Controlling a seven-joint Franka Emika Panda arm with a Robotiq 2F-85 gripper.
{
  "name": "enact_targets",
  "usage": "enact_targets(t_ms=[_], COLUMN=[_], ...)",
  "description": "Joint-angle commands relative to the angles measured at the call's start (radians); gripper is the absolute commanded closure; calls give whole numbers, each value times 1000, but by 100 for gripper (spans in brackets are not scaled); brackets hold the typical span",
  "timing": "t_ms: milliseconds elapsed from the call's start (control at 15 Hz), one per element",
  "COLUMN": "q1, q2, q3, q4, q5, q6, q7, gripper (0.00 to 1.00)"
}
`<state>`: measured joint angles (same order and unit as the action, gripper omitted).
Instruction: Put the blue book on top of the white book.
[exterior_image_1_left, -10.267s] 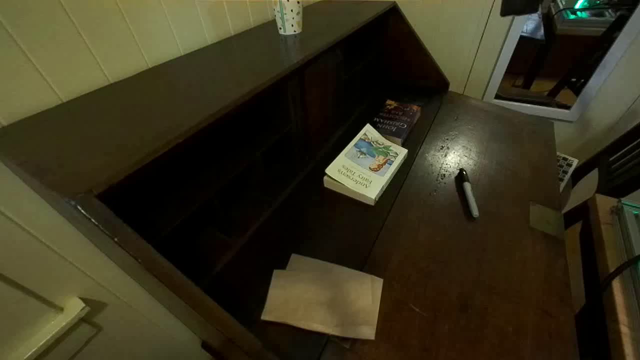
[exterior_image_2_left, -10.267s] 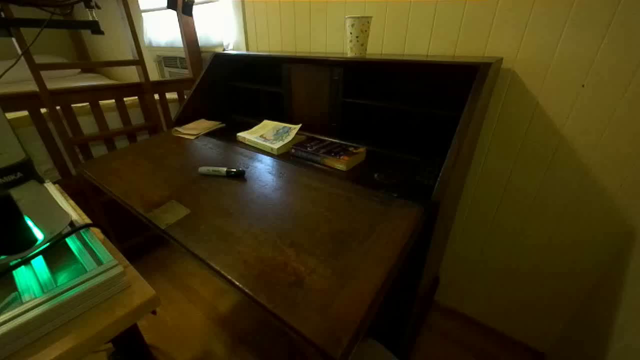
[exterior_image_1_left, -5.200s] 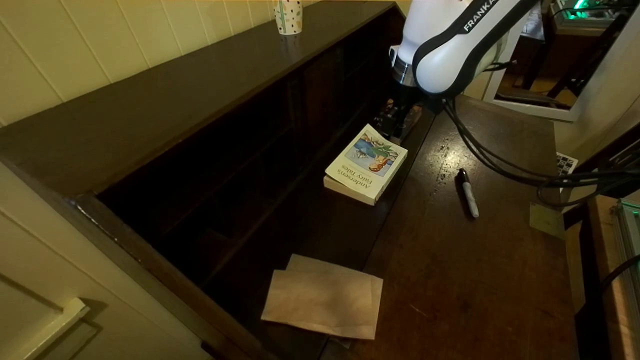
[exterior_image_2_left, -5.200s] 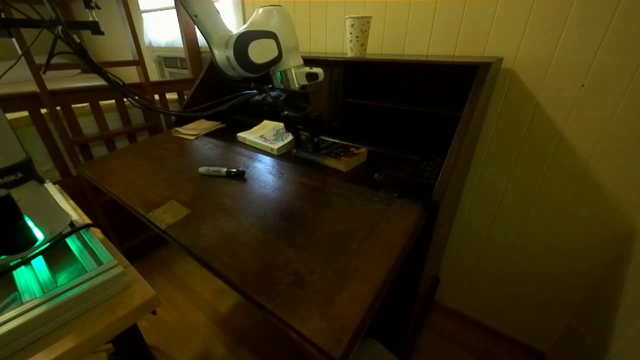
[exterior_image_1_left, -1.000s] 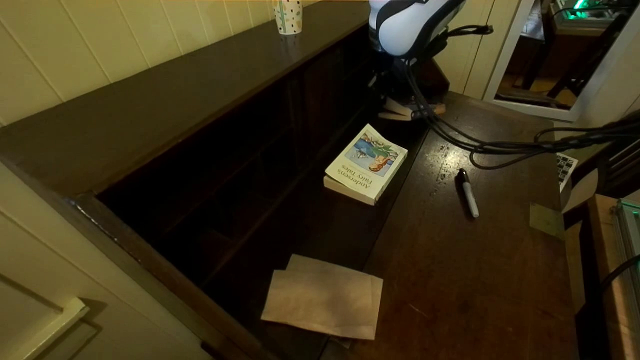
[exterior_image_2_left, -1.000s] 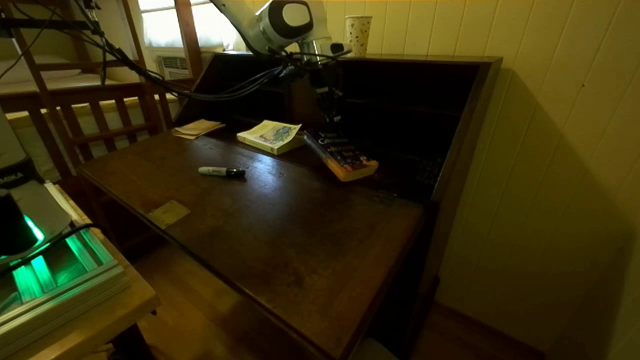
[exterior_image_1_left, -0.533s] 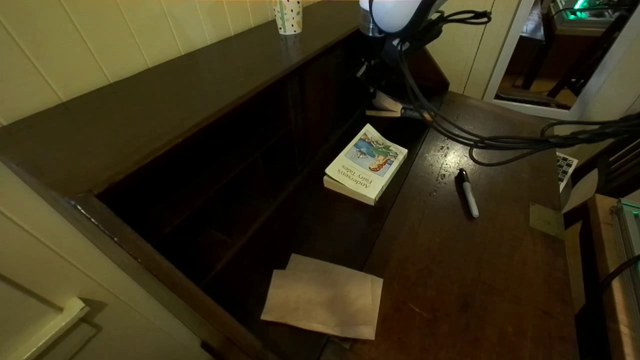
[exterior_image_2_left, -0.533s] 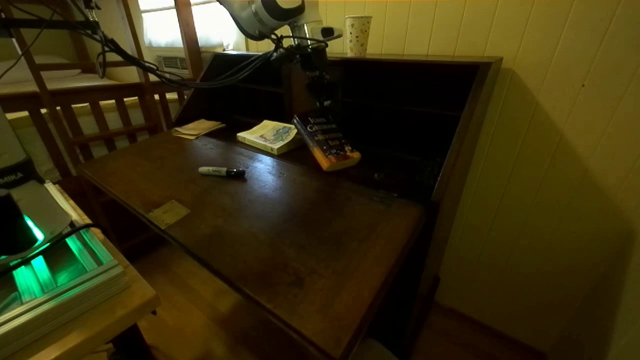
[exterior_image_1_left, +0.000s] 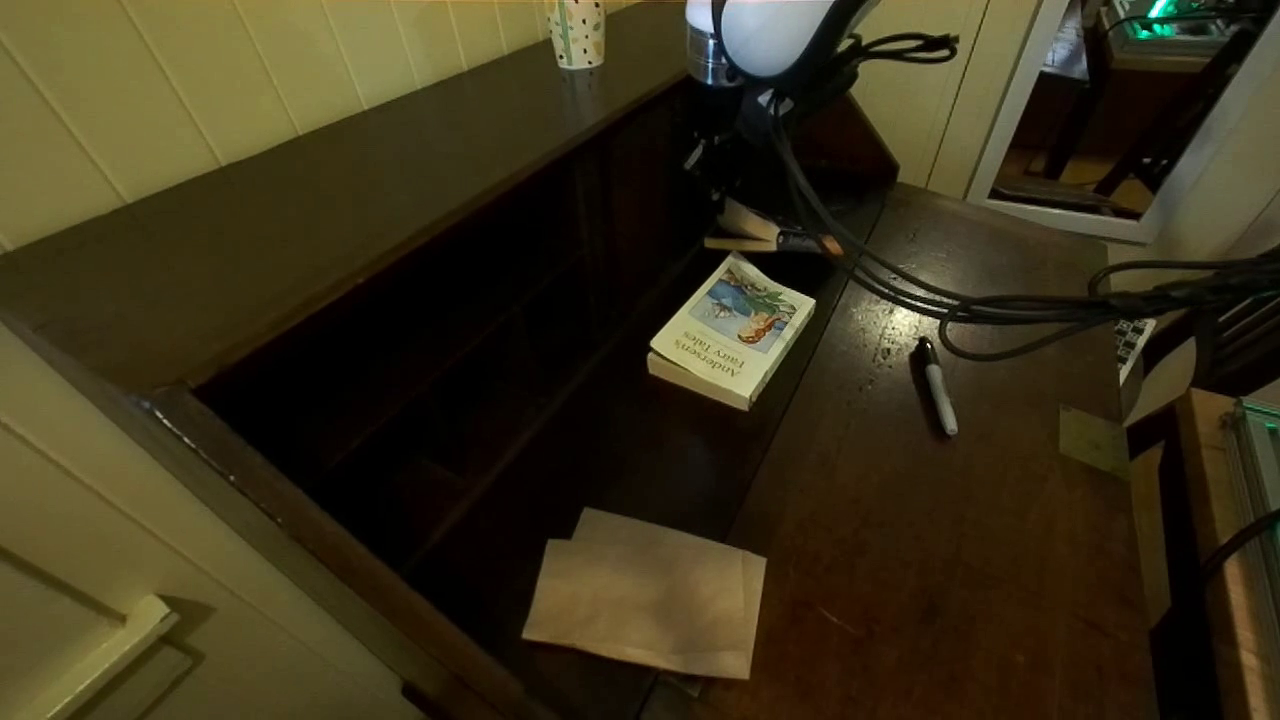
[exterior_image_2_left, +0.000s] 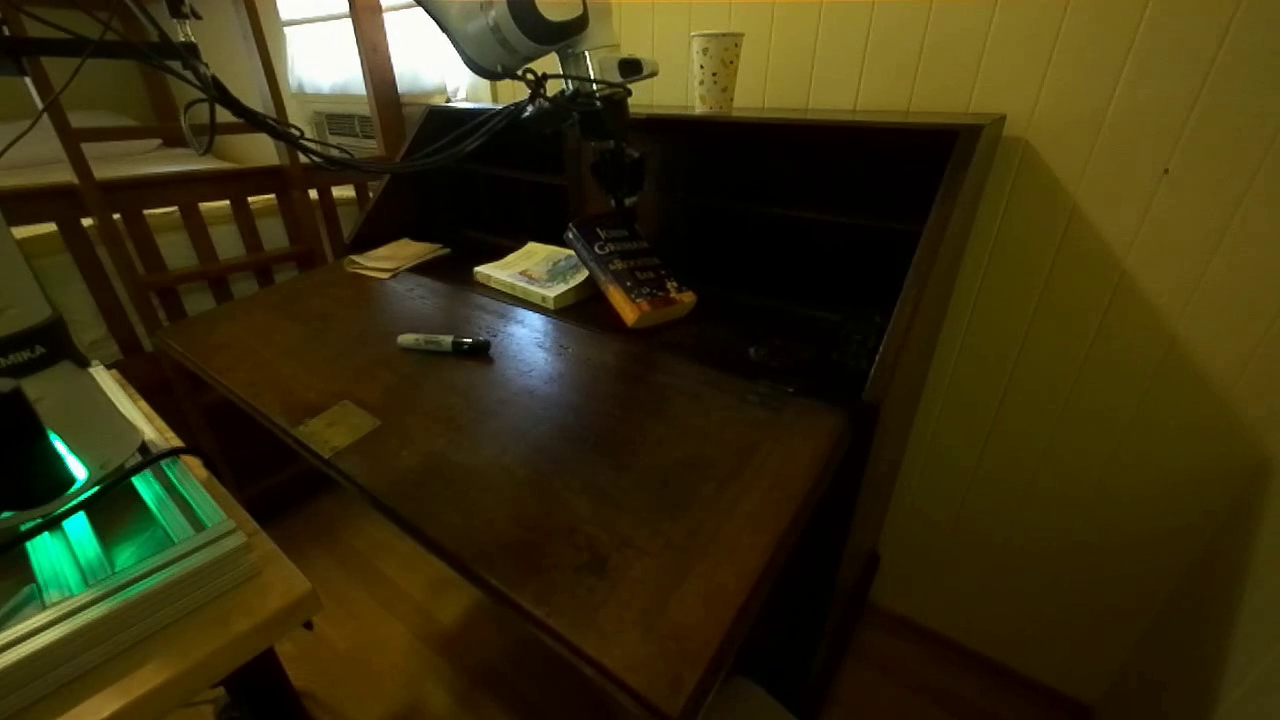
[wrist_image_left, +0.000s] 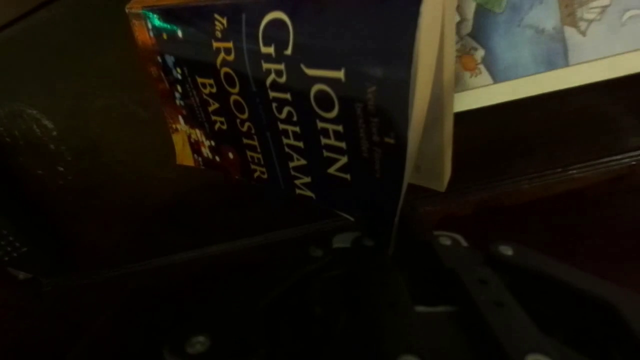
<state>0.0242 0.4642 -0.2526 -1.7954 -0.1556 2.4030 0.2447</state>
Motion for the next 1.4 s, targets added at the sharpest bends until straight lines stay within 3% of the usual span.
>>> enact_targets(t_ms=[0,667,1333], q1=[26,84,147], q2=[-77,-130,-119], q3=[12,45,54], q4=[-62,-147,-232], q5=[-58,-167,-225], q6=[-38,-26,130], q7=[69,197,367], gripper=[96,96,96])
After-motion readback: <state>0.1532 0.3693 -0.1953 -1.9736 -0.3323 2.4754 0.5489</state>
